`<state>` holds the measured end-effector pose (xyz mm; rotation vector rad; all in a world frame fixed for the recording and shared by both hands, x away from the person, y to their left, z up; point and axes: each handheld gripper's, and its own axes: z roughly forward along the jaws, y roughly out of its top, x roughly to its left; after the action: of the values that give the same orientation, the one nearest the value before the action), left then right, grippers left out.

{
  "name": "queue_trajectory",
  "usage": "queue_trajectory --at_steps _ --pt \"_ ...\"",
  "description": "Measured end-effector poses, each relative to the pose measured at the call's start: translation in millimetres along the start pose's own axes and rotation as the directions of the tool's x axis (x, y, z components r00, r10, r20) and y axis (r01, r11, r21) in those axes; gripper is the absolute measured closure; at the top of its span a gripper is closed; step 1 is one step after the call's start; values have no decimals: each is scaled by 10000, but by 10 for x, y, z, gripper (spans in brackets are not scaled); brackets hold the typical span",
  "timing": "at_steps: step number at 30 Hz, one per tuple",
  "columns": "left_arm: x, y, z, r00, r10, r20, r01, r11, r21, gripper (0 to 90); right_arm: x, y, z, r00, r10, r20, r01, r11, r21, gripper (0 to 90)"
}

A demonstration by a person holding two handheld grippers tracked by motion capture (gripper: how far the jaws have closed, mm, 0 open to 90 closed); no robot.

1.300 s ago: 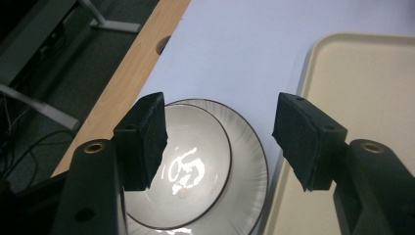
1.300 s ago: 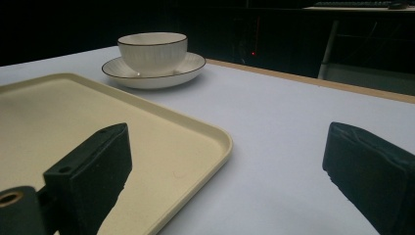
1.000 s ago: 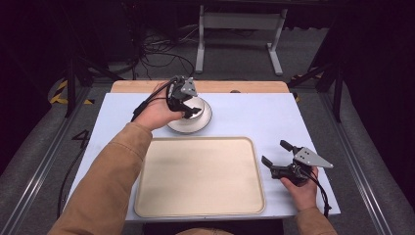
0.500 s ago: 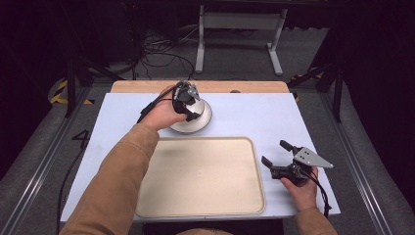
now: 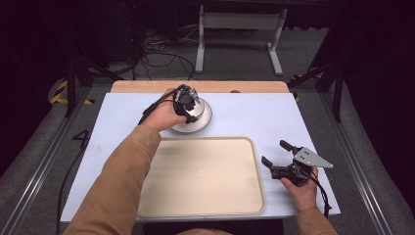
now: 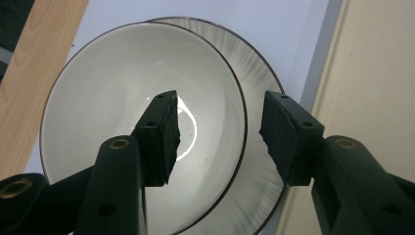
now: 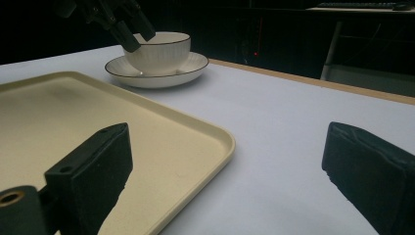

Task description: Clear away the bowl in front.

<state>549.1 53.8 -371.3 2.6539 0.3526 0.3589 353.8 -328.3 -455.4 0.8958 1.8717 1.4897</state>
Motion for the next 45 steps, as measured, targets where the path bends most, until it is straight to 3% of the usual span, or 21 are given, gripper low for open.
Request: queue_trajectory --at_steps 10,14,21,29,45 --pt "11 -65 120 9996 -116 262 107 9994 334 506 4 1 0 10000 -49 13 49 10000 28 53" --pt "-5 -65 148 9999 -4 169 0 9998 198 557 4 1 0 10000 -48 9 48 10000 29 53" --pt "-51 -41 206 9993 362 46 -365 9974 616 683 1 0 -1 10000 -34 -7 34 10000 10 54" --pt "-69 -15 231 9976 680 156 -690 9948 747 817 -5 -1 -2 10000 16 -51 -16 10000 -26 54" --pt "-107 19 236 9950 1002 -14 -996 9905 945 832 0 1 -1 10000 -35 -47 35 10000 14 54"
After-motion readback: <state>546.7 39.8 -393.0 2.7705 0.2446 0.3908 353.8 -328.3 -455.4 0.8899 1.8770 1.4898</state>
